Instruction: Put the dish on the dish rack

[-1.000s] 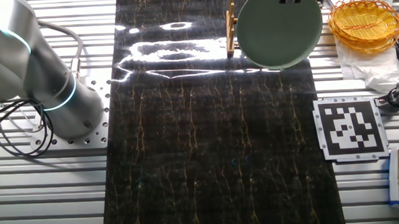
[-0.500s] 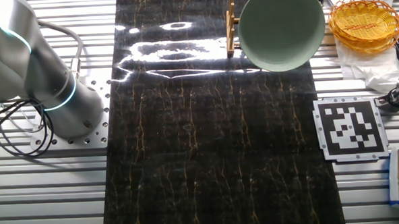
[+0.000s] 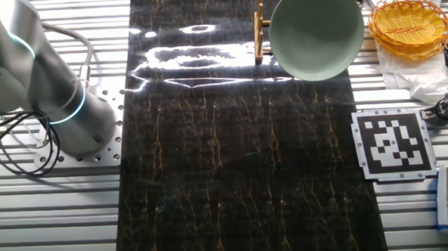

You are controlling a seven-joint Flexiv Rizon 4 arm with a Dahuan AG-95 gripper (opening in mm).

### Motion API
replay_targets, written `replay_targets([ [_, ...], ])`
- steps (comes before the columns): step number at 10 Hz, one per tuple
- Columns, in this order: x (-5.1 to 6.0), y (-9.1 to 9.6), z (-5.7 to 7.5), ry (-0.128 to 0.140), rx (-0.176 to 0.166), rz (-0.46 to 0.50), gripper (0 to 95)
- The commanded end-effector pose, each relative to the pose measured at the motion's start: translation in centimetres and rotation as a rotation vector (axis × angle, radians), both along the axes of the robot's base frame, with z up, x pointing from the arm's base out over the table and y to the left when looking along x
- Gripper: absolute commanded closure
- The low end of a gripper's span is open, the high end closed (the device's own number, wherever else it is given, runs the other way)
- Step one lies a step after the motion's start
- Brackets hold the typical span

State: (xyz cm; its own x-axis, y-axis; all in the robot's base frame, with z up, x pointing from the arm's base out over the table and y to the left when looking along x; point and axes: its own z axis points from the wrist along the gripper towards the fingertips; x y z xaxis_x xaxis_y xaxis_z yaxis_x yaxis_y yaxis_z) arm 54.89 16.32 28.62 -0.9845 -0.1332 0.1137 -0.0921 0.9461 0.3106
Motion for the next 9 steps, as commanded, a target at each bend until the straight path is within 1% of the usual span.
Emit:
replay_targets([
  [1,0.0,0.3,-0.1,-0.085,0.375,-0.059,95.0],
  [2,0.3,1.1,0.0,-0.109,0.431,-0.059,95.0],
  [3,0.7,2.4,0.6,-0.118,0.437,-0.061,95.0],
  [5,1.4,5.8,2.2,-0.093,0.426,-0.130,95.0],
  [6,1.4,7.1,2.6,-0.090,0.441,-0.150,95.0],
  [7,1.3,8.4,2.9,-0.099,0.496,-0.177,95.0],
  [8,0.9,9.5,3.1,-0.101,0.532,-0.203,95.0],
  [9,0.6,10.2,3.4,-0.088,0.558,-0.227,95.0],
])
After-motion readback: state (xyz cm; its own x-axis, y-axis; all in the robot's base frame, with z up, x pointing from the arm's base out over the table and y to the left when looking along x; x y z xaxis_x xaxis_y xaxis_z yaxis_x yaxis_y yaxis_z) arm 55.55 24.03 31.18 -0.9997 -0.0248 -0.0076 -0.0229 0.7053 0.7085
